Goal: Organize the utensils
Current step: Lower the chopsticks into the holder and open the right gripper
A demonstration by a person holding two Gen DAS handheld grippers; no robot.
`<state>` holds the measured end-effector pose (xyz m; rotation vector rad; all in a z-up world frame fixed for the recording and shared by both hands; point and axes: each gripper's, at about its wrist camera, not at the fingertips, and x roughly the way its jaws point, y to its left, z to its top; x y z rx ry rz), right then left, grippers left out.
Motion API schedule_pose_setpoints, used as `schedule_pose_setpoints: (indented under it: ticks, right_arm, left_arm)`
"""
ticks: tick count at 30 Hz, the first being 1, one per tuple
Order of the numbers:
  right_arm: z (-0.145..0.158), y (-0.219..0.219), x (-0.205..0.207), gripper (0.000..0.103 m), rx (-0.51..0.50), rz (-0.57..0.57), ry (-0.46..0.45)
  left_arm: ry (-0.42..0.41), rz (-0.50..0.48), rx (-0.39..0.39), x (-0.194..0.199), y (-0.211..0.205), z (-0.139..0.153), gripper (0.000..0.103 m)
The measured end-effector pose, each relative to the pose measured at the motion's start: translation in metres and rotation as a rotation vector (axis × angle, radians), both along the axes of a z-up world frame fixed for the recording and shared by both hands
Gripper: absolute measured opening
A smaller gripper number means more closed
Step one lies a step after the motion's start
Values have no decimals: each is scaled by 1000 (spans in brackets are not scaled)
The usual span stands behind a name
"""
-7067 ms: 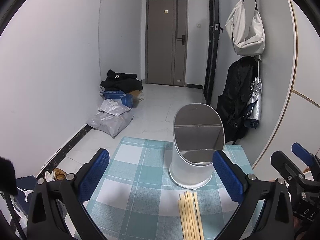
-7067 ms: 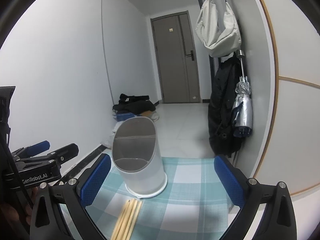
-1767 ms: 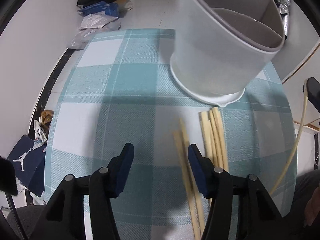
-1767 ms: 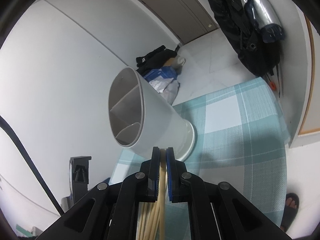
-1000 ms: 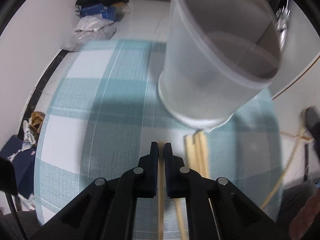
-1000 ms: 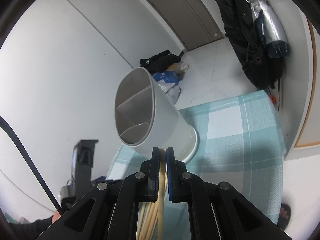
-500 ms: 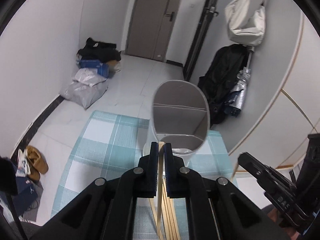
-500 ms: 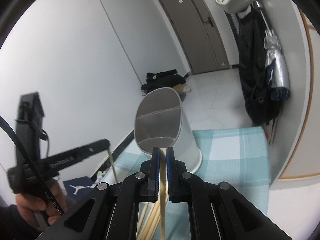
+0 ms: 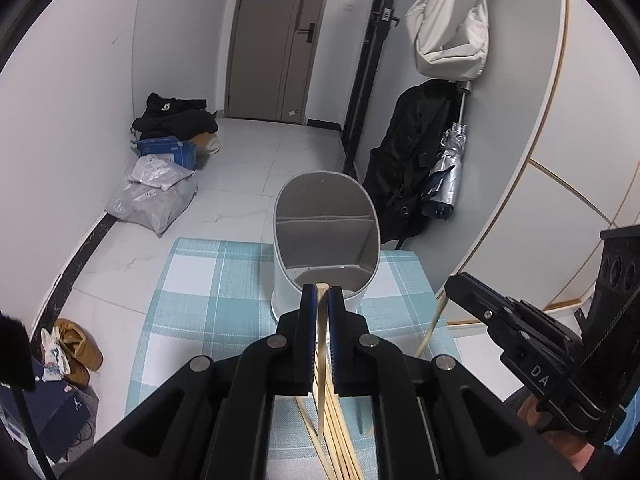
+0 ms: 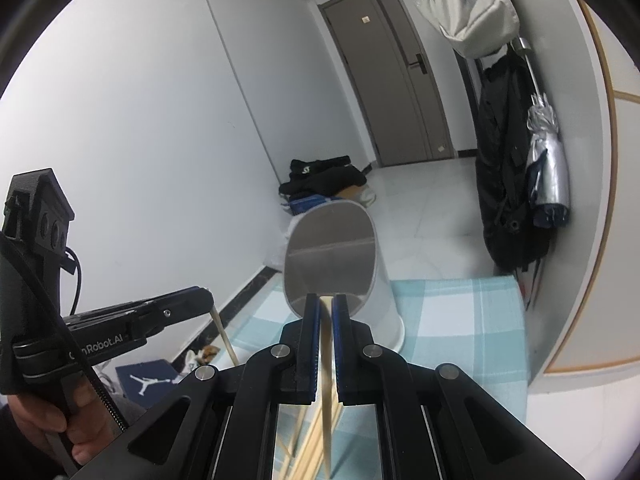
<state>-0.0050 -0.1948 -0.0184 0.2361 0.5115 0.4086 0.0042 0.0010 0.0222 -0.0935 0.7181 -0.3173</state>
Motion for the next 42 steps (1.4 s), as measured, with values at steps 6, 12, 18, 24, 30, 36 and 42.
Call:
schedule_pose_setpoints:
  ticks: [6, 12, 18, 24, 30, 36, 42]
  right_arm:
    - [21, -2, 3, 5, 19, 13, -30]
    - [50, -1, 10, 5, 22, 35, -75]
    - [82, -1, 27, 5, 32, 62, -105]
    - [117, 1, 57, 5, 5, 90, -138]
    - [147, 4, 97, 5, -20, 106, -189]
    - [149, 14, 132, 5, -46, 125, -222]
    - [136, 29, 160, 5, -98, 169, -237]
  left_arm:
    - [-34, -31, 0, -1, -2, 19, 2]
    - [-48, -53, -31, 13, 0, 46, 2]
    - [-83, -70, -49, 32, 2, 72, 2]
    - [-128, -84, -79, 60, 2, 105, 2]
    - [-164, -82, -117, 92, 4, 123, 2]
    - [-183, -56, -111, 121, 12, 116, 2]
    - [-148, -32, -136, 147, 20, 91, 2]
